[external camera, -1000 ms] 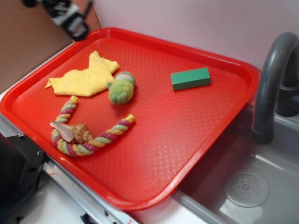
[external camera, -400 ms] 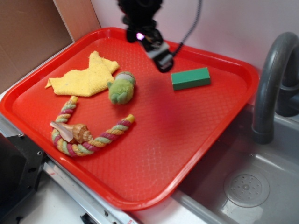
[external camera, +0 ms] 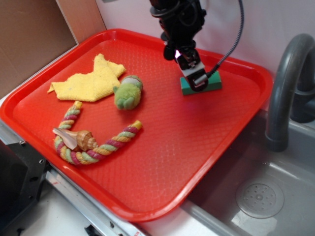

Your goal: Grab the green block.

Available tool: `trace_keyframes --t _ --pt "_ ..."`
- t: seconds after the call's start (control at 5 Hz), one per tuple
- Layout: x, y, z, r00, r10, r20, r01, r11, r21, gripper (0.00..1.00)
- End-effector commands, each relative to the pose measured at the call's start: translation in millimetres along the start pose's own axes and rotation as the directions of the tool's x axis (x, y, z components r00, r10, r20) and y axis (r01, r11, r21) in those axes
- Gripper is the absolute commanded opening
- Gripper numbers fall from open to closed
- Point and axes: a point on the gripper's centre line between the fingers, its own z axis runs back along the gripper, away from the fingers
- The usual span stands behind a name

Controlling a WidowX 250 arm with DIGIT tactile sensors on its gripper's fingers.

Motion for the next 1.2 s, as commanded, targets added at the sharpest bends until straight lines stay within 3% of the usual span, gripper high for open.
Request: trace_keyframes --t 0.0,0.2,0.4,0.6,0.8,1.0 --pt "15 -11 -12 0.998 -0.067 0.0 0.067 0.998 0.01 1.0" --pt "13 -16 -21 0.997 -0.07 -0.019 0.071 0.997 0.027 0.96" --pt "12 -17 -21 0.998 -0.069 -0.013 0.069 0.997 0.041 0.0" --pt "10 -17 -22 0.998 -0.067 -0.016 0.067 0.997 0.042 0.0" --pt "11 -18 9 0.999 -0.018 -0.033 0.022 0.994 0.106 0.0" --pt "2 -16 62 0.983 0.163 -0.08 -0.15 0.979 0.14 0.0"
